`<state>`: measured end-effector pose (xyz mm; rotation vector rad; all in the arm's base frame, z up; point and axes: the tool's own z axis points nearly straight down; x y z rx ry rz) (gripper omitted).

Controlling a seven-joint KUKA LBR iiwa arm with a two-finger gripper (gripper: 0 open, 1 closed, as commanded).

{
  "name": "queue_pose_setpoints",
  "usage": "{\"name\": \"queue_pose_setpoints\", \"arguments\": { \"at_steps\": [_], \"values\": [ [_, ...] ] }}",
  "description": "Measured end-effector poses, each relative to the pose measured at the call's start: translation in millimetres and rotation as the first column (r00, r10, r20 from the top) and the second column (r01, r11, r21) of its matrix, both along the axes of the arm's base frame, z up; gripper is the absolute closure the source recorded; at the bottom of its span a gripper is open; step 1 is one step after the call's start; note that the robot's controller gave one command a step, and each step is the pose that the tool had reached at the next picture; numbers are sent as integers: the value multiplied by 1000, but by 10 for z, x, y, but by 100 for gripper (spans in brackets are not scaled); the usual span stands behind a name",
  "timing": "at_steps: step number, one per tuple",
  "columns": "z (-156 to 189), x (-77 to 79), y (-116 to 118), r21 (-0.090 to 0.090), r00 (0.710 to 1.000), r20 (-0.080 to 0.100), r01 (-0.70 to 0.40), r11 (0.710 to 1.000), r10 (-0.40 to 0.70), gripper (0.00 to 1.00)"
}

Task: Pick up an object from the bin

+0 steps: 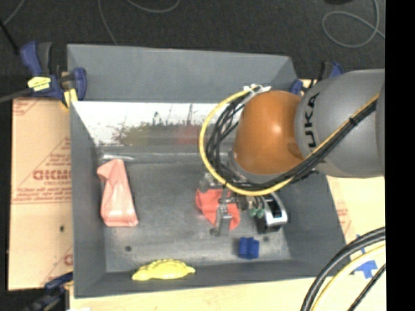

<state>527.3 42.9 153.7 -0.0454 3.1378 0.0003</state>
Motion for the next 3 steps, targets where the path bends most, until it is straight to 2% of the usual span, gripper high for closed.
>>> {"name": "queue_pose_setpoints", "arguments": {
  "at_steps": [1,3],
  "values": [
    [-107,48,-113,-1,999,7,-44,999,44,0],
    [45,54,-246,1,1000,7,9,1000,-9,0]
  ]
}}
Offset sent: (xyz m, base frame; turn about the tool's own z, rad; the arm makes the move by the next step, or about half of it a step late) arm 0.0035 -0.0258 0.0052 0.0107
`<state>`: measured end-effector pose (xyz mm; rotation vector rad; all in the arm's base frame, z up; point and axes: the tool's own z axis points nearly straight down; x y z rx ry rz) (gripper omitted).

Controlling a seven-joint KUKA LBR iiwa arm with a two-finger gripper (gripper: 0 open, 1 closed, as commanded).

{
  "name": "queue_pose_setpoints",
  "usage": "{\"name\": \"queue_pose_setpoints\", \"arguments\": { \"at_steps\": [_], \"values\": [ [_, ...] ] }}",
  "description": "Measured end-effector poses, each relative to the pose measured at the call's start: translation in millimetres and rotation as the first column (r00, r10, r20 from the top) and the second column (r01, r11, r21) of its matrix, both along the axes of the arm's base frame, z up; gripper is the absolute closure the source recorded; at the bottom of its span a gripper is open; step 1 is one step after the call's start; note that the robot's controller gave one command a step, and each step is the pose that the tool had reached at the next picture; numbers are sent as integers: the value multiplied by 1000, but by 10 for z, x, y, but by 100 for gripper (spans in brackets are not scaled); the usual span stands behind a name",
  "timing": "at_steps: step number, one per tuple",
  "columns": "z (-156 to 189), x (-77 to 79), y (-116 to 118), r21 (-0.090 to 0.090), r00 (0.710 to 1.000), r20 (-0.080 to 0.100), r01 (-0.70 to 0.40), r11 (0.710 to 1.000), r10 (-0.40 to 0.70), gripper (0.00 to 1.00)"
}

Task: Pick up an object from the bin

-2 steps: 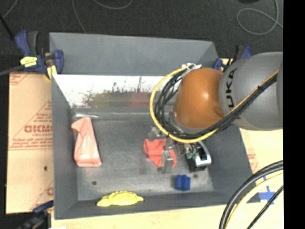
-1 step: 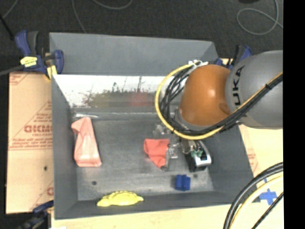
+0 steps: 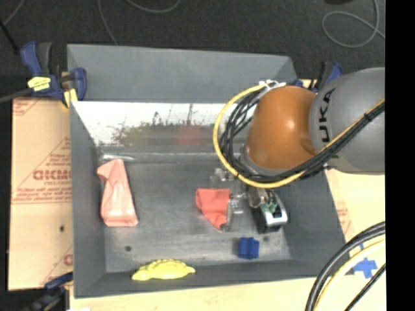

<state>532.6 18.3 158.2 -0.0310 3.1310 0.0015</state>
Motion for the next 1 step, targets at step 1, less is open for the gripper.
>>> {"name": "queue_pose_setpoints", "arguments": {
  "at_steps": [1],
  "values": [
    [-294,258,-12,-4,983,8,-182,983,182,0]
  ]
}}
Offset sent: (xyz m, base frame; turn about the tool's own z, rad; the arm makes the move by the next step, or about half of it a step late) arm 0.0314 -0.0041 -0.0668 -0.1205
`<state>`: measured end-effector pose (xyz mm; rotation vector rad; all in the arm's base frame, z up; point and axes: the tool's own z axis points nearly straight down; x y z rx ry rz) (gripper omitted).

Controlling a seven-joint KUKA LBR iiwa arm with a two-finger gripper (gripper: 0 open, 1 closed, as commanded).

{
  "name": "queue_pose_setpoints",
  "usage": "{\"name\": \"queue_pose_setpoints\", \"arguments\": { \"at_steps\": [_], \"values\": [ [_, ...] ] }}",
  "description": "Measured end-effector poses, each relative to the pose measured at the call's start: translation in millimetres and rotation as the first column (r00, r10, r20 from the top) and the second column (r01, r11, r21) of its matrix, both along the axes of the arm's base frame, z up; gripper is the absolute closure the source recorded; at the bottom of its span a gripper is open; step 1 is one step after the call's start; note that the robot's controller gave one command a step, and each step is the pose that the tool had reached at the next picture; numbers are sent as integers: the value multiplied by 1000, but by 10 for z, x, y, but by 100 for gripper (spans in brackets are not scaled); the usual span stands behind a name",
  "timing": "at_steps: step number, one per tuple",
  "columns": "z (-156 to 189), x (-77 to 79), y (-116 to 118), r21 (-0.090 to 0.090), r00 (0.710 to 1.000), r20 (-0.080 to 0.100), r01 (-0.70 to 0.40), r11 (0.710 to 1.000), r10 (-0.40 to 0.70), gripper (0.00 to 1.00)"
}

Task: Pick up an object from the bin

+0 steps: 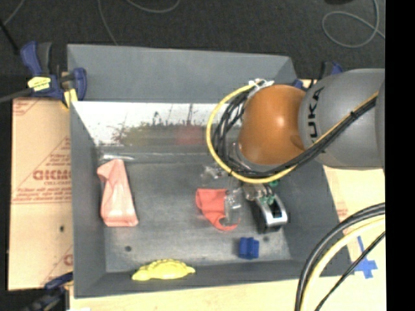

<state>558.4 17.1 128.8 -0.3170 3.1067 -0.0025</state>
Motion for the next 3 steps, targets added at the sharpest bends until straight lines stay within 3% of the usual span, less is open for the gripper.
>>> {"name": "queue_pose_setpoints", "arguments": {
  "at_steps": [1,2,3],
  "values": [
    [-214,46,-21,0,996,-8,-85,996,85,0],
    [-460,125,-31,-2,993,1,-120,993,120,100],
    [-461,124,-28,-1,993,1,-119,993,119,0]
  ]
}}
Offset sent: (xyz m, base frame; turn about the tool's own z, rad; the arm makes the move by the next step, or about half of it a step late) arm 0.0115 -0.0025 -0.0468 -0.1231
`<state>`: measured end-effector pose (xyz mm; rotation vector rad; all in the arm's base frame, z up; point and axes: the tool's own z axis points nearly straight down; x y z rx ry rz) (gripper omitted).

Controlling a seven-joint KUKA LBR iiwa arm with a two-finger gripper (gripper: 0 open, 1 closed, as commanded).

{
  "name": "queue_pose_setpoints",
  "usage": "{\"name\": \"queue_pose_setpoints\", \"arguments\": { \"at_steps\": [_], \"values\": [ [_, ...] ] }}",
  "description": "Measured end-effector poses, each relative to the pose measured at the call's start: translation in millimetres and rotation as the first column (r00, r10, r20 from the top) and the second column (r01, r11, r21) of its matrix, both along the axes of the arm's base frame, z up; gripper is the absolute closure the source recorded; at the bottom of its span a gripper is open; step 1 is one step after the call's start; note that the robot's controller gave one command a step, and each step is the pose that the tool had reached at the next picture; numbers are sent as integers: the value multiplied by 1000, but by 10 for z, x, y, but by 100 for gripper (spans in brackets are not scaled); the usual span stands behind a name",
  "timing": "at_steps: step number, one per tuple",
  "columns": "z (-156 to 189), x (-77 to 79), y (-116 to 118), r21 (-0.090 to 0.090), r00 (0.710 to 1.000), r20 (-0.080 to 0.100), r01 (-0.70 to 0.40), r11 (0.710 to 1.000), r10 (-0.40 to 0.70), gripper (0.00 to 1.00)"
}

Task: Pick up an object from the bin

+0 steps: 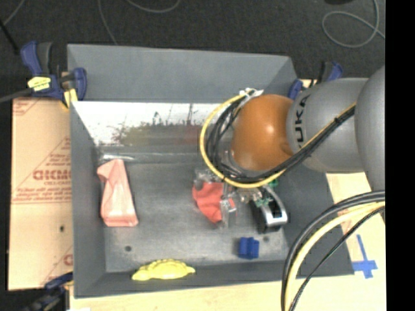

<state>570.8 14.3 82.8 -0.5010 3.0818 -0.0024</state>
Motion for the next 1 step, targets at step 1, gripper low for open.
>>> {"name": "queue_pose_setpoints", "arguments": {
  "at_steps": [1],
  "values": [
    [1,2,2,1,1000,0,2,1000,-2,100]
  ]
}}
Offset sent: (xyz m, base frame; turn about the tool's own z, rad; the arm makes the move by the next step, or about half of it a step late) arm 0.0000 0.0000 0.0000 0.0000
